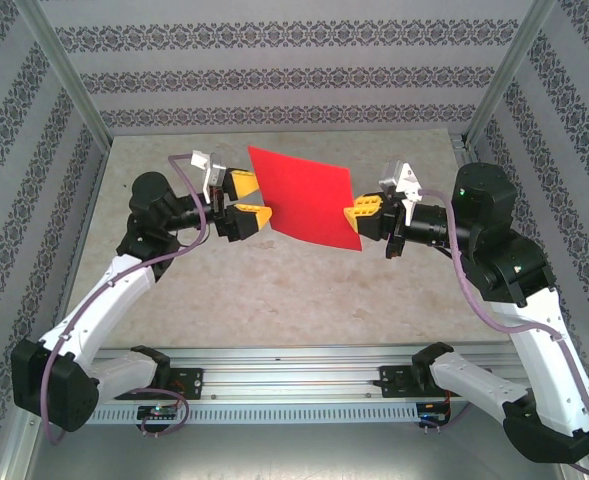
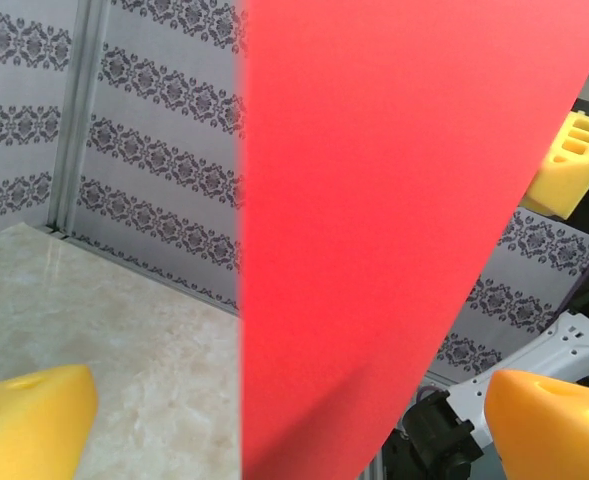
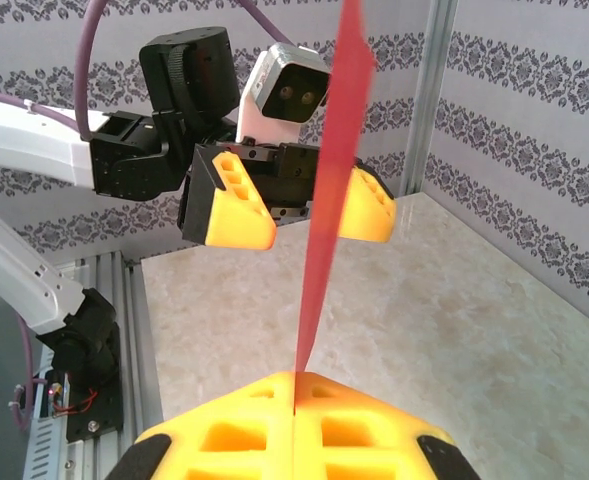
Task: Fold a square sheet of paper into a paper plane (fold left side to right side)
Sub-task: Place a square sheet of paper at the center of the table.
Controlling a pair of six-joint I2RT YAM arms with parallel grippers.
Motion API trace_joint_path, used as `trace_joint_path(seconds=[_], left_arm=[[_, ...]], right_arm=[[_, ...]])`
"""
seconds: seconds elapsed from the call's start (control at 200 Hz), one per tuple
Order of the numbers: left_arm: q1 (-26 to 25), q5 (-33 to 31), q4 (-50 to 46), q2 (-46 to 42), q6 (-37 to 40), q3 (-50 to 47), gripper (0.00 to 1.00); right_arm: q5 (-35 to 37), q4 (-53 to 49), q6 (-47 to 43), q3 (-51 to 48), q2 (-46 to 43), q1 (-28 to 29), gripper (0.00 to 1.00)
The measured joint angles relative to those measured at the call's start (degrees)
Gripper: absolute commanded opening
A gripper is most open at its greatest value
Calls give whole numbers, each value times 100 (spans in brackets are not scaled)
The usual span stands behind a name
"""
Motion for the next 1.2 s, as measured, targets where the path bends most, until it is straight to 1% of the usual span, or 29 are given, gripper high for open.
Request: trace_joint_path(seconds=[0.06, 0.11, 0.155, 0.185, 0.235, 0.3, 0.34, 0.425, 0.545, 0.585, 0.664, 0.819, 0.884, 0.984, 1.089, 1.199], left_arm=[[-37, 44, 0, 107, 0, 9, 90], [-83, 63, 0, 203, 20, 15, 81], [-118, 68, -4, 267, 26, 22, 69], [-153, 70, -11, 302, 17, 28, 58], [-175, 63, -28, 317, 26, 33, 43], [-190, 35, -33, 317, 20, 33, 27], [-197, -2, -39, 313, 35, 33, 22], [-205, -111, -70, 313, 0, 17, 17], [-205, -343, -166, 306, -142, -118, 4], [-208, -431, -284, 306, -164, -164, 2], [-208, -638, -699, 317, -221, -251, 0], [-208, -1019, -1445, 542, -319, -378, 0], [-208, -1156, -1797, 743, -374, -402, 0], [-208, -1392, -2337, 1174, -400, -409, 3], [-208, -1576, -2787, 1700, -415, -407, 4], [-208, -1606, -2977, 2310, -466, -407, 6]], right_arm=[[50, 15, -2, -31, -13, 0, 0], [105, 46, 4, -90, -35, 0, 0], [170, 90, 28, -166, -50, 0, 0], [214, 127, 66, -232, -59, -2, 0], [297, 199, 157, -354, -66, -17, 0], [372, 334, 321, -544, -66, -129, 0], [404, 426, 433, -667, -66, -232, 0], [463, 588, 684, -914, -55, -435, 0], [527, 894, 1115, -1322, 13, -586, 0], [549, 1001, 1255, -1478, 59, -605, 0], [612, 1204, 1534, -1829, 216, -605, 0], [656, 1845, 2240, -2715, 660, -605, 0], [658, 2114, 2520, -3115, 911, -603, 0], [662, 2529, 2946, -3617, 1335, -601, 0], [682, 2802, 3250, -3891, 1803, -590, 0], [702, 3117, 3512, -4059, 2356, -514, 0]])
